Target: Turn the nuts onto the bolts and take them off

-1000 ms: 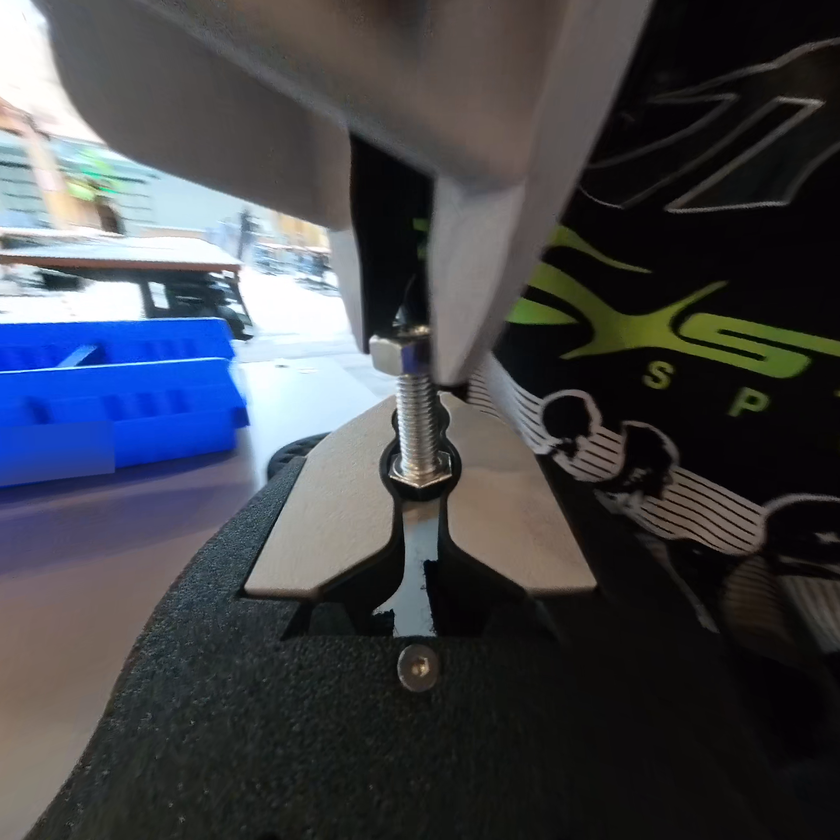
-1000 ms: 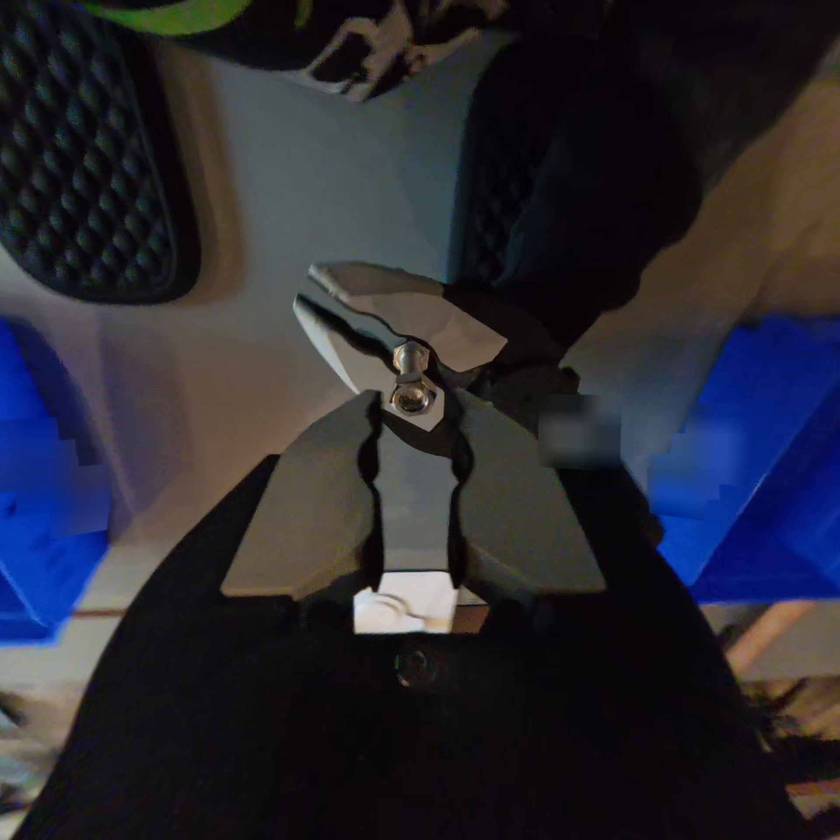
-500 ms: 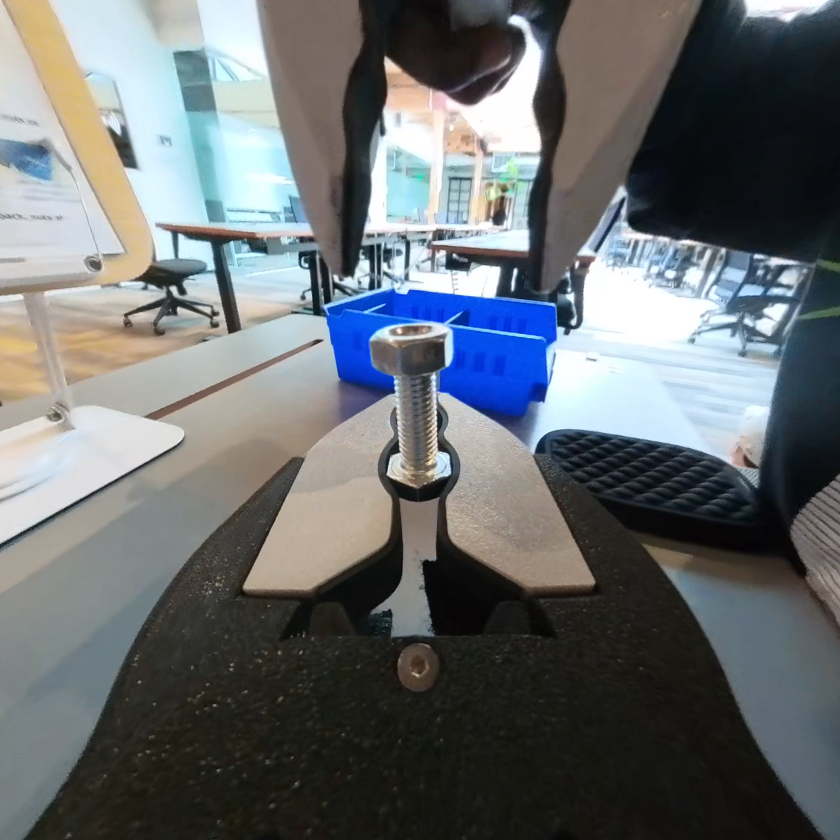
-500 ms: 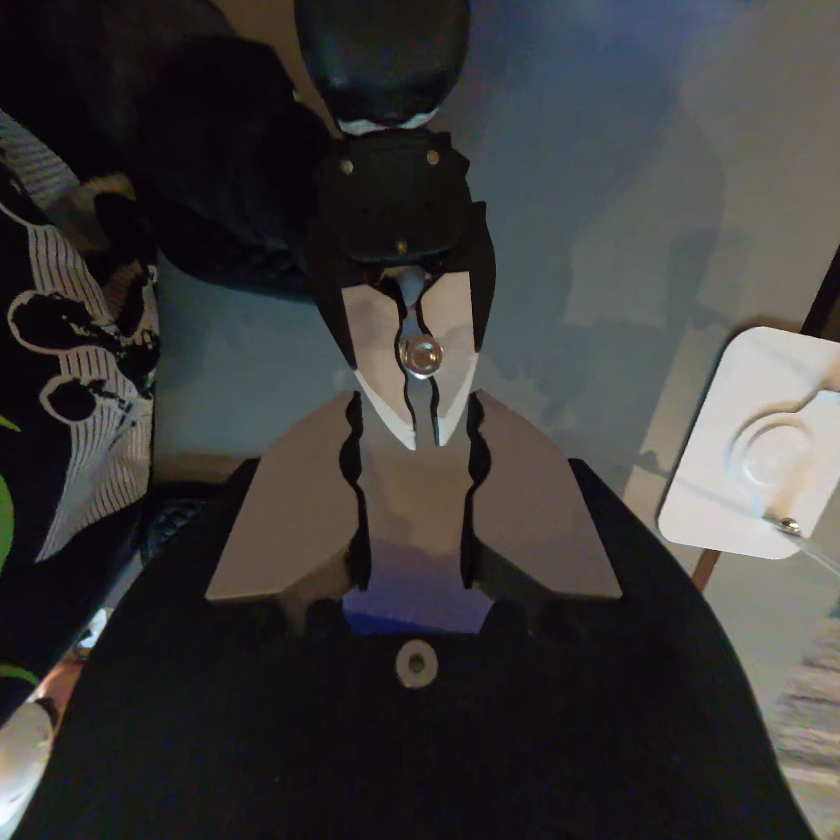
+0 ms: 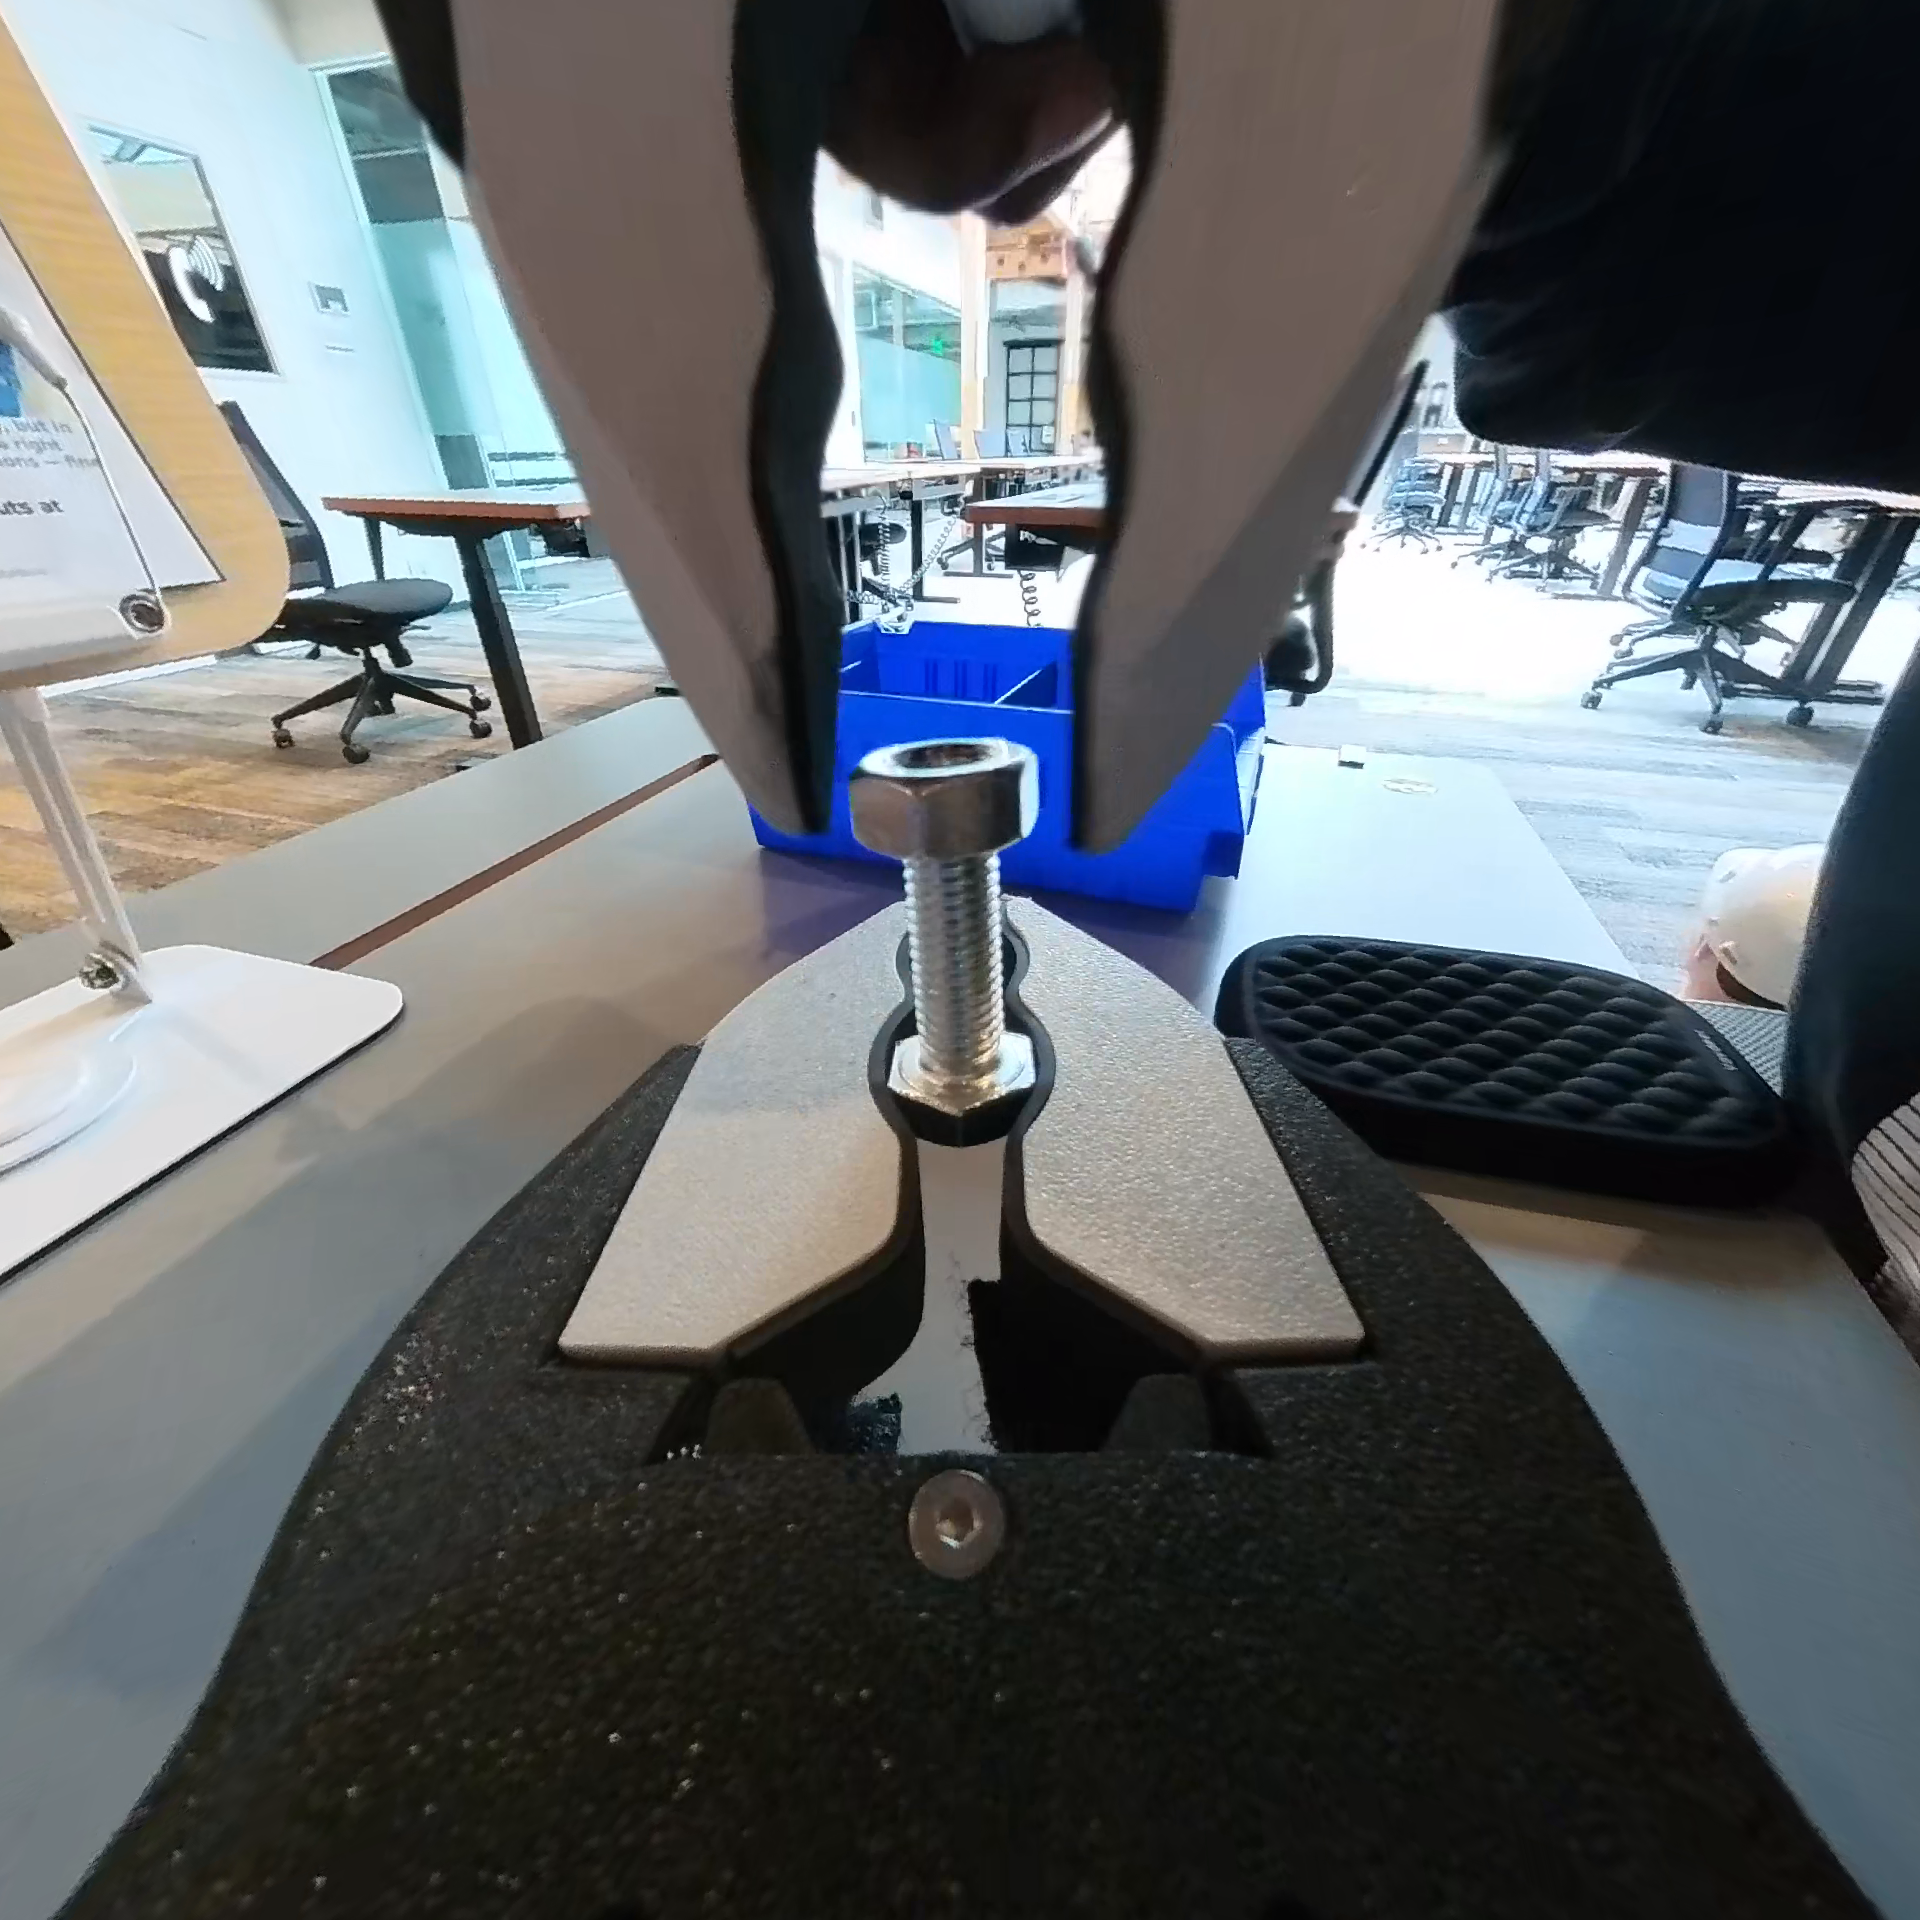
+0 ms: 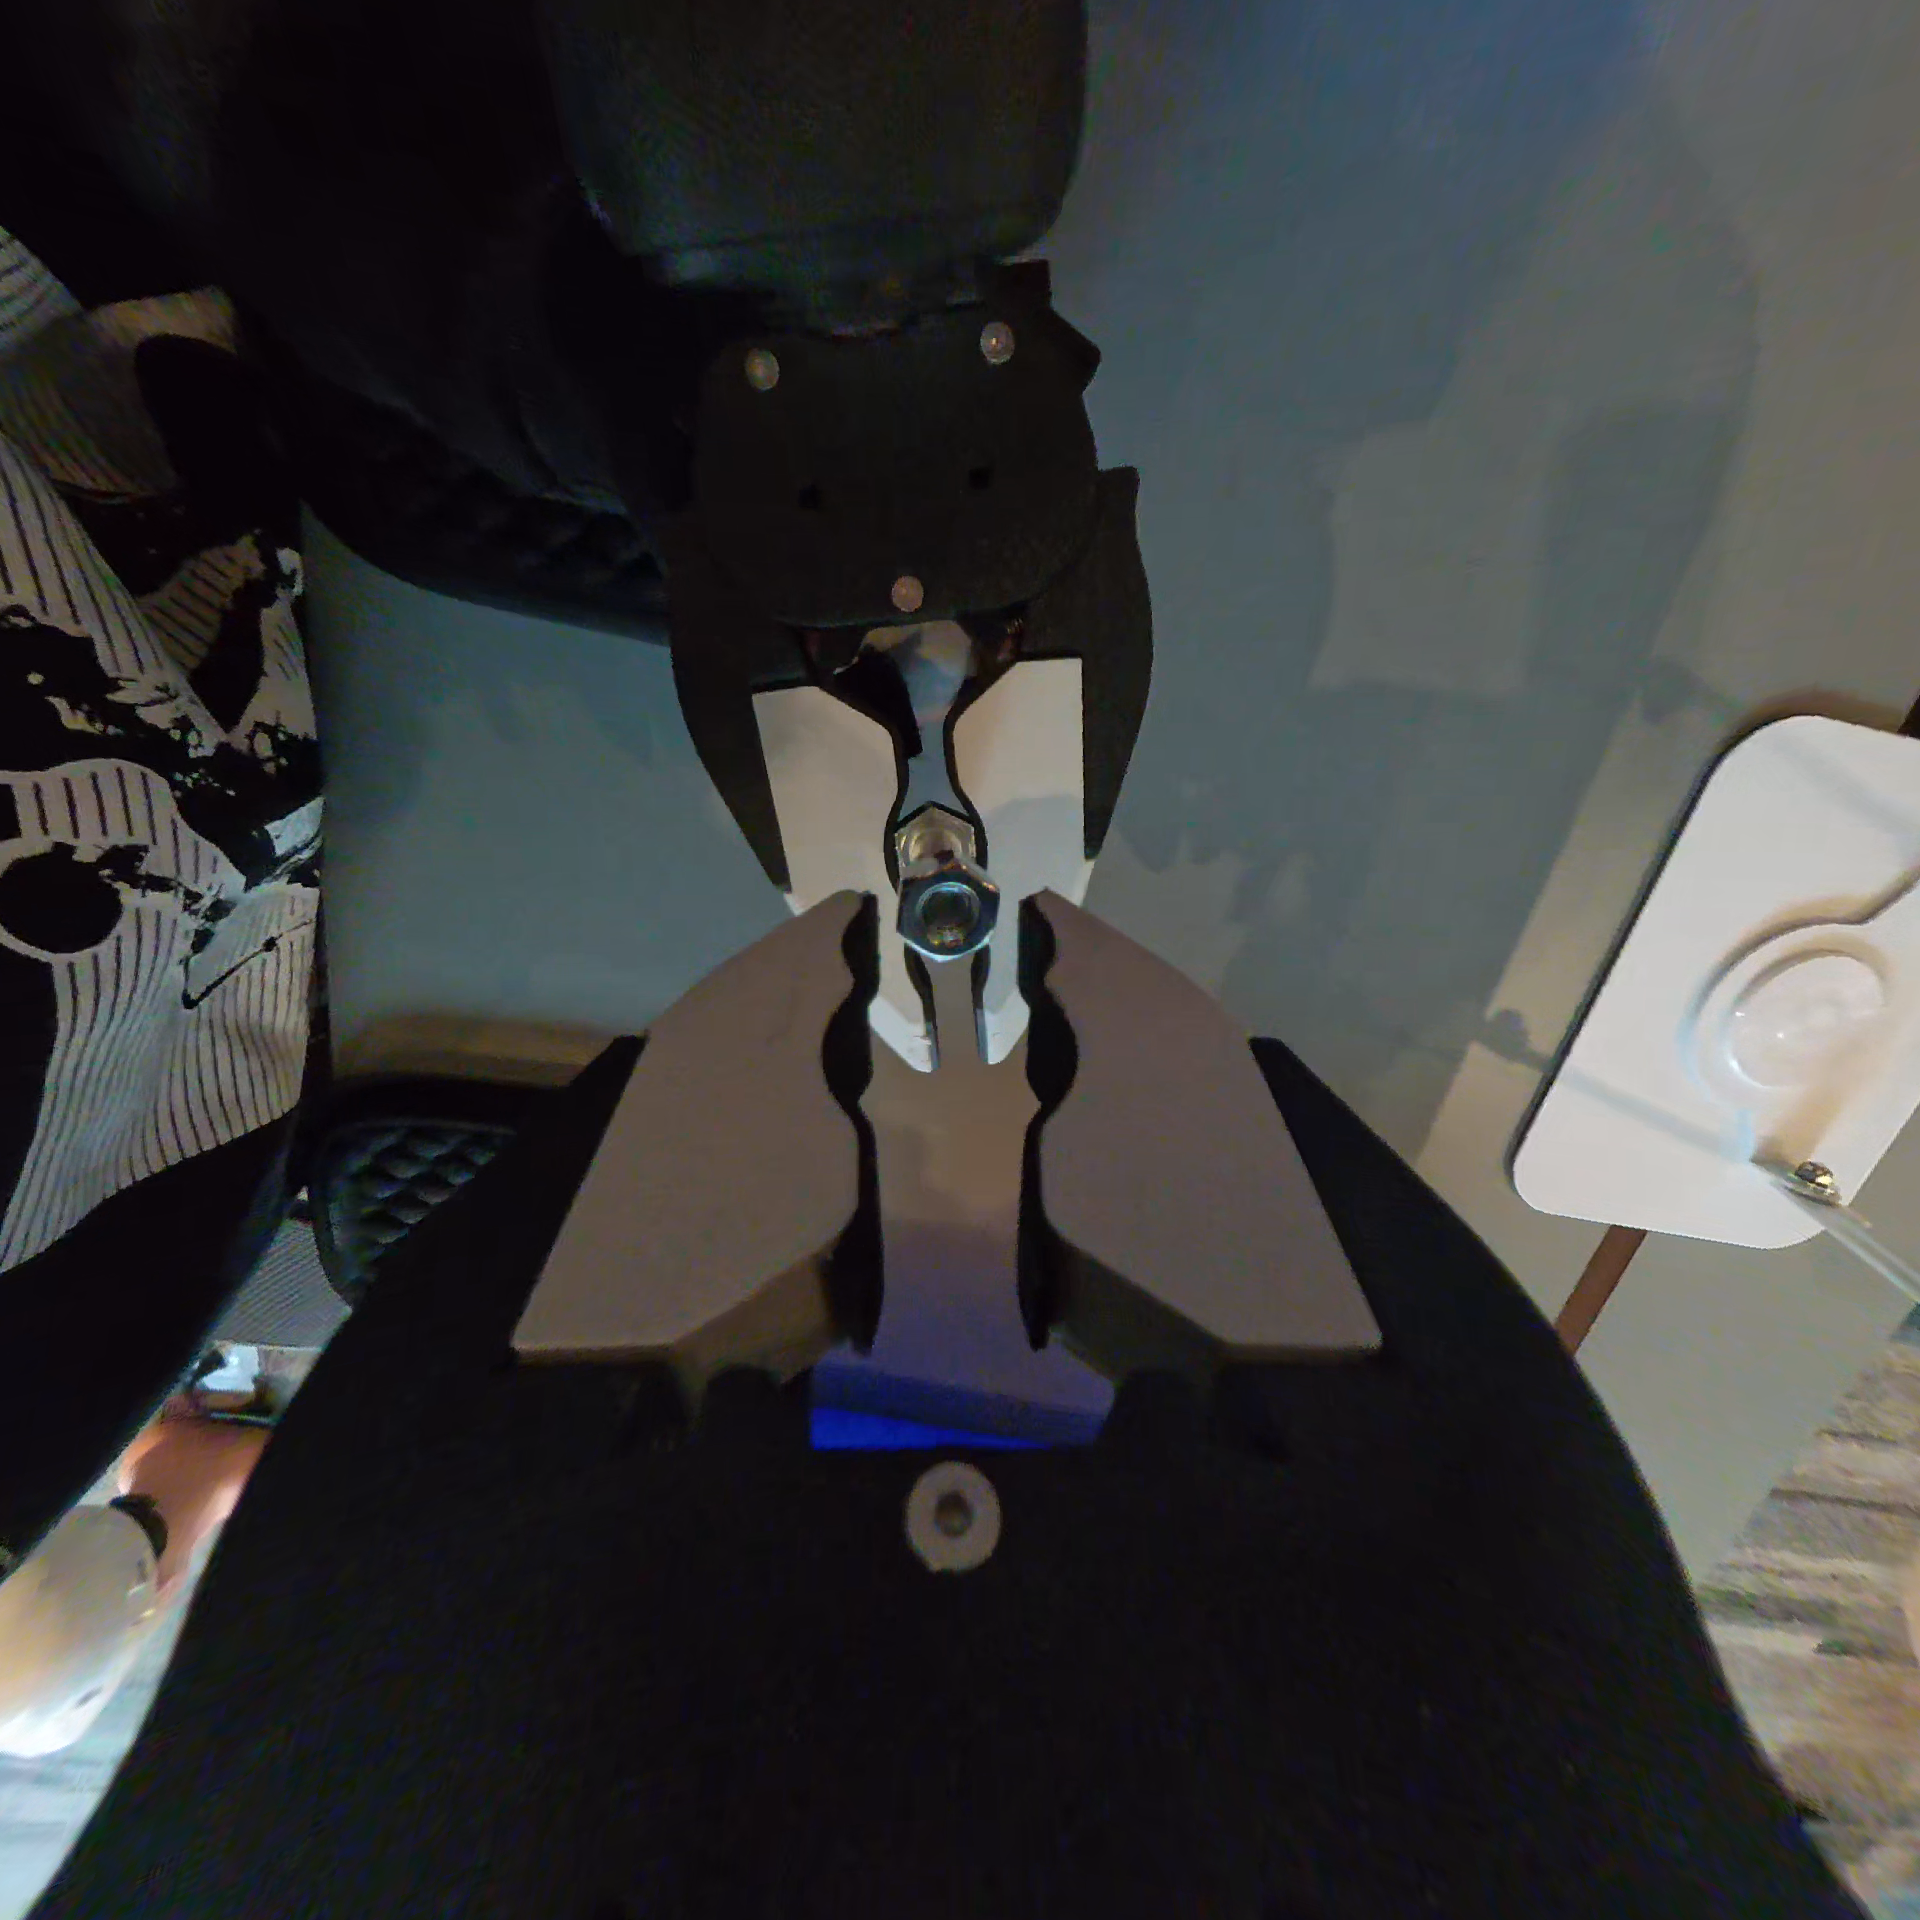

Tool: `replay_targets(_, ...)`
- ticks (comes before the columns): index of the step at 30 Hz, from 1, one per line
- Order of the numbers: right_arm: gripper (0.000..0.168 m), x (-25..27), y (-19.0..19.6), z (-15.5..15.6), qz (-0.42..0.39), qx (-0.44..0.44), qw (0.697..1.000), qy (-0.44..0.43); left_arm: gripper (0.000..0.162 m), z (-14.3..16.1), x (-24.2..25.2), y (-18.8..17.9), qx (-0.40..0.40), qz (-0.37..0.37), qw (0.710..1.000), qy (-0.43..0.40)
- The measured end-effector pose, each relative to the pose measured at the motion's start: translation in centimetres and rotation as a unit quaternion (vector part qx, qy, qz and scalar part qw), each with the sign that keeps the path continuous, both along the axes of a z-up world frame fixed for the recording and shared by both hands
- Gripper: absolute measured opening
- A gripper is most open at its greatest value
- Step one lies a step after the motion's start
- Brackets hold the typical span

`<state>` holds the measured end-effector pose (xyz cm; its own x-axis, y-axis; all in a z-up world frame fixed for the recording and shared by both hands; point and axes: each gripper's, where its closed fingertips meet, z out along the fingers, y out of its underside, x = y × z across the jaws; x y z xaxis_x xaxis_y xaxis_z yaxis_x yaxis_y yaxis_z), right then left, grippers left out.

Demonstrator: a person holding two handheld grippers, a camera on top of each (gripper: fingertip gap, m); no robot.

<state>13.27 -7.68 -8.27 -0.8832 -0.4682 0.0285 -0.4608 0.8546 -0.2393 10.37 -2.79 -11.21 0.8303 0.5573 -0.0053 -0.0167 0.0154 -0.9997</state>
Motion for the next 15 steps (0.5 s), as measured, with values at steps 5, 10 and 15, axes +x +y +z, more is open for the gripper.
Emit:
replay_targets(5, 0.017, 0.2, 0.1, 0.0, 0.037, 0.003, 0.999, 0.01, 0.01, 0.1, 0.3, 0.2, 0.002, -0.016, 1.0, -0.002)
replay_targets(10, 0.017, 0.7, 0.7, -0.1, 0.133, 0.015, 0.99, 0.043, 0.01, 0.0, 1.5, 1.1, 0.011, -0.07, 0.997, -0.013)
replay_targets(15, 0.017, 1.8, 1.4, -0.1, 0.255, 0.017, 0.964, 0.067, 0.01, 0.2, 3.6, 2.3, 0.025, -0.155, 0.987, -0.012)
